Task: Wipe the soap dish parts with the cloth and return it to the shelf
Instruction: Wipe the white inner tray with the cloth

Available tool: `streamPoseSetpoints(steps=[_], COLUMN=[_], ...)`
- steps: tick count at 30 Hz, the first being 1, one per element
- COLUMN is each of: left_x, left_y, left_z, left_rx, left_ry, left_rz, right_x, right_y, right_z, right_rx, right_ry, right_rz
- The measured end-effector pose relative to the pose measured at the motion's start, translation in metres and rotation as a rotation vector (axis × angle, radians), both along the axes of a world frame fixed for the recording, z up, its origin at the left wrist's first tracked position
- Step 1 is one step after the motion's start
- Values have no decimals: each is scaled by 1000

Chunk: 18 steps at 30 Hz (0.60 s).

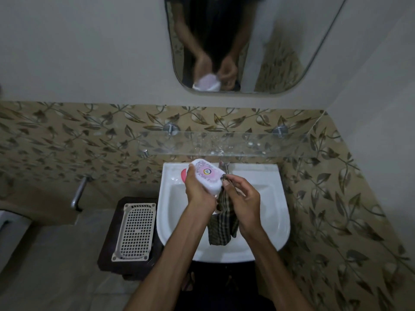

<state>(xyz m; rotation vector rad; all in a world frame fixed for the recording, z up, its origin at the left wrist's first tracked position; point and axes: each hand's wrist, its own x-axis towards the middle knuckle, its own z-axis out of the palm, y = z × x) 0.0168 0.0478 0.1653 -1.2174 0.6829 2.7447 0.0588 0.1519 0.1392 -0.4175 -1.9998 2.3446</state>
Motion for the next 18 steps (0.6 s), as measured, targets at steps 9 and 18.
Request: streamPoseSetpoints(steps=[9, 18], left_x=[14, 10], left_y=[-7, -72], left_z=[9, 3], left_rx=[-80, 19], left_ry=[205, 323], left_rz=[-333, -812], right_x=[-8, -31], right_y=[15, 52], right_z=[12, 35], right_rx=[-394, -227], right_ry=[-255, 12], right_rz=[-9, 156])
